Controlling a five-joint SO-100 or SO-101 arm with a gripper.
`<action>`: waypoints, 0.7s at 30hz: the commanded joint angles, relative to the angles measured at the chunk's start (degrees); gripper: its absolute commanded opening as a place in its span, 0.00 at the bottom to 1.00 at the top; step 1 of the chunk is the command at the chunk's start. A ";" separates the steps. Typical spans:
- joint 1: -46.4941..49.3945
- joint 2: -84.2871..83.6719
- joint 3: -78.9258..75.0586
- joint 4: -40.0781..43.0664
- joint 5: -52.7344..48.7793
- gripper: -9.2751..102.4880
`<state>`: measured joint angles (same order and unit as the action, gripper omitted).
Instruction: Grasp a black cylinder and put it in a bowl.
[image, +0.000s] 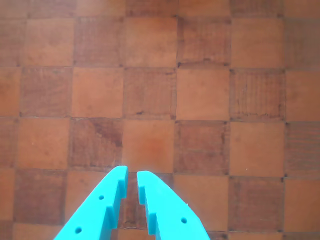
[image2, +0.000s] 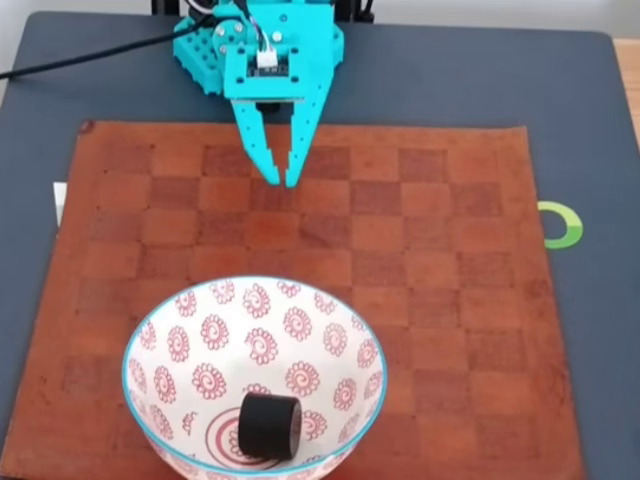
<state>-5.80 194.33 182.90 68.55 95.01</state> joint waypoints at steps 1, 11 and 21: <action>0.35 2.99 -0.26 -0.09 0.18 0.08; 0.35 2.81 -0.18 -0.09 -0.62 0.08; 0.35 2.46 -0.18 -0.09 -0.62 0.08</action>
<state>-5.71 194.33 183.08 68.55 94.66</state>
